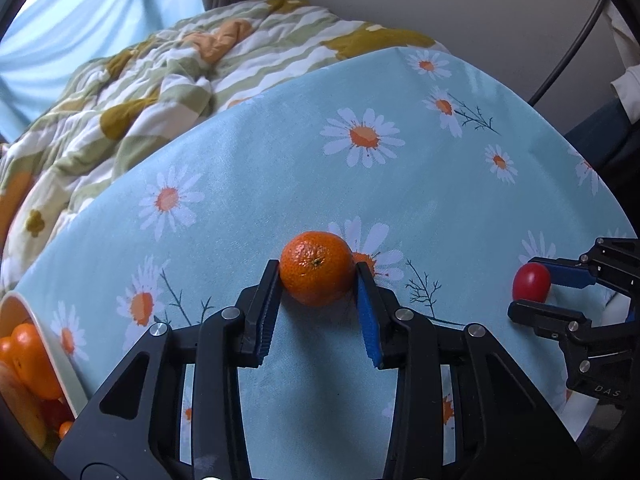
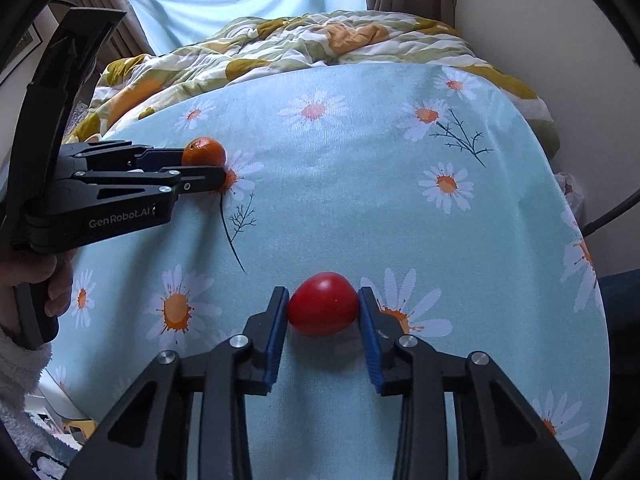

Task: Organize fruits
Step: 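Carry the tangerine into the bowl and open the left tool while the right tool carries its tomato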

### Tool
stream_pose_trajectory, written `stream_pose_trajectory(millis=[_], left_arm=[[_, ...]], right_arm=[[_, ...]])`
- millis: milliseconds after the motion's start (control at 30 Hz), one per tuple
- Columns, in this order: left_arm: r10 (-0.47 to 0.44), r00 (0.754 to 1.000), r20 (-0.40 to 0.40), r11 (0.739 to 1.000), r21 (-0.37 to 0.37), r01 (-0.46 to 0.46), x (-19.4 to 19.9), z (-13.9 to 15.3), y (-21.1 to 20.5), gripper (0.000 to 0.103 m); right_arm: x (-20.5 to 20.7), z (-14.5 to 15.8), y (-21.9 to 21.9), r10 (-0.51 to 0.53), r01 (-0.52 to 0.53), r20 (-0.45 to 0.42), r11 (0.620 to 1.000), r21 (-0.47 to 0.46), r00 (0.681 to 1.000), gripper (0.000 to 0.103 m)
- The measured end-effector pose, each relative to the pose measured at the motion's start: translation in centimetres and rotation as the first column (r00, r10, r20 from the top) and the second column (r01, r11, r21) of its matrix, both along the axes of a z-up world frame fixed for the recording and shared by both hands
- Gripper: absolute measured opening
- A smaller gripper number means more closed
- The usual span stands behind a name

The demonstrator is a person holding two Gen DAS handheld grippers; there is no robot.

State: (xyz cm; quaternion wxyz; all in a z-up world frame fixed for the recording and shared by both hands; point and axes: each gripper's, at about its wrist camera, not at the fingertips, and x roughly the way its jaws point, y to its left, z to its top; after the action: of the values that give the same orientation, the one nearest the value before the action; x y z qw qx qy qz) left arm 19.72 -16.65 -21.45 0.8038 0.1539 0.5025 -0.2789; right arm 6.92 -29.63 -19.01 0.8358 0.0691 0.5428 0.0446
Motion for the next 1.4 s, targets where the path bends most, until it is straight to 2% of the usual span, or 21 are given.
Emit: stream_pose_trajectory(millis=[267, 633, 1000, 1400], left_arm=[[0.049, 0.999, 0.019, 0.999, -0.022, -0.049, -1.2, 2.0, 1.6, 0.042], [0.180, 0.982, 0.064, 0.981, -0.085, -0.174, -3.4, 7.8, 6.3, 0.042], [0.341, 0.934, 0.109, 0.936, -0.133, -0.326, -5.7, 12.7, 14.5, 0.042], [0.464, 0.878, 0.118, 0.883, -0.143, -0.447, -7.2, 13.6, 24.3, 0.042]], right_arm=[[-0.1, 1.1, 0.6, 0.025, -0.026, 0.023, 1.000, 0.017, 0.999, 0.032], [0.4, 5.1, 3.6, 0.148, -0.148, 0.090, 0.989, 0.001, 0.985, 0.032], [1.8, 9.3, 9.9, 0.302, -0.307, 0.152, 0.952, 0.009, 0.941, 0.032], [3.7, 10.9, 18.9, 0.418, -0.429, 0.177, 0.903, 0.027, 0.891, 0.032]])
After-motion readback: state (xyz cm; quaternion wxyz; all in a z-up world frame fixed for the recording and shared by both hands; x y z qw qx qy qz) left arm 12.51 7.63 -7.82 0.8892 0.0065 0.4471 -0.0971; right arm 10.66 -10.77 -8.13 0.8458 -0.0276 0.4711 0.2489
